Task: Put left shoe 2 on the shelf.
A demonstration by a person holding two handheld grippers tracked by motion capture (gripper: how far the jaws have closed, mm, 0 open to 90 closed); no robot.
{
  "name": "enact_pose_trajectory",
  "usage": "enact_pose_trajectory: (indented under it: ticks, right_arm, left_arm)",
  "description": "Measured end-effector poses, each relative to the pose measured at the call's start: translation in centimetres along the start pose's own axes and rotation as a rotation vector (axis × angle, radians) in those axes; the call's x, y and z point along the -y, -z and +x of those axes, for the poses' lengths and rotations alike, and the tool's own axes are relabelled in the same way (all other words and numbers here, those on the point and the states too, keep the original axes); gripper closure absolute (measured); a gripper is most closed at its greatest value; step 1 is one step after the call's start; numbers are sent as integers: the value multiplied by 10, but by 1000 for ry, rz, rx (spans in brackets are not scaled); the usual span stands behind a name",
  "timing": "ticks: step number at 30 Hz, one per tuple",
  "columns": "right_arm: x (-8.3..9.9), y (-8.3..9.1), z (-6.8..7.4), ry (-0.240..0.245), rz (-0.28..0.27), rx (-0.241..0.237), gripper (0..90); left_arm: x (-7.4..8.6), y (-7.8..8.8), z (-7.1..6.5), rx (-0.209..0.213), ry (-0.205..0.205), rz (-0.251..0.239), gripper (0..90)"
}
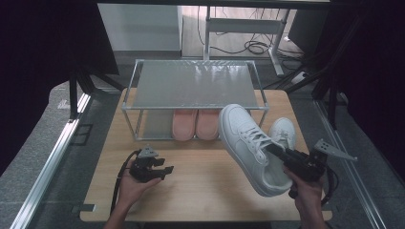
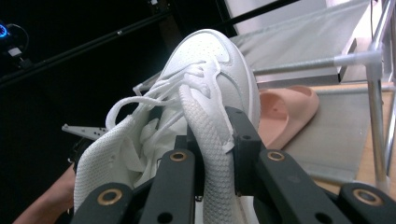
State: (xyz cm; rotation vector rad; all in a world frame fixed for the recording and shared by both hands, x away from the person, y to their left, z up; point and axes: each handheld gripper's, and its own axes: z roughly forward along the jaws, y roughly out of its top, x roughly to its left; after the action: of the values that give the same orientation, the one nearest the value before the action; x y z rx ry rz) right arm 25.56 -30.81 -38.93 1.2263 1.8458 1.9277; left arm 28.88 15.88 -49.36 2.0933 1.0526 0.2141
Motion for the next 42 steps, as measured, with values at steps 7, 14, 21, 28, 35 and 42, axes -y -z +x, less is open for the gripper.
enact_pose_trajectory:
  ticks: [7, 14, 21, 28, 35, 42]
  right_arm:
    - [-12, -10, 0, -3, -16, -14, 819]
    - [-24, -25, 0, -3, -28, -17, 819]
    - [-36, -34, 0, -5, -52, -14, 819]
    - [-46, -47, -2, -15, -58, -12, 819]
    - [-54, -64, -5, -22, -66, -1, 819]
    - [-66, -80, -8, -38, -75, 11, 818]
  left_arm:
    - [0, -1, 0, 3, 1, -2, 495]
    - [0, 0, 1, 3, 5, -3, 496]
    - [0, 1, 1, 6, 6, -6, 496]
    - [0, 0, 1, 5, 4, -3, 496]
    - [0, 2, 2, 3, 7, -9, 496]
    - [1, 0, 2, 5, 4, -2, 496]
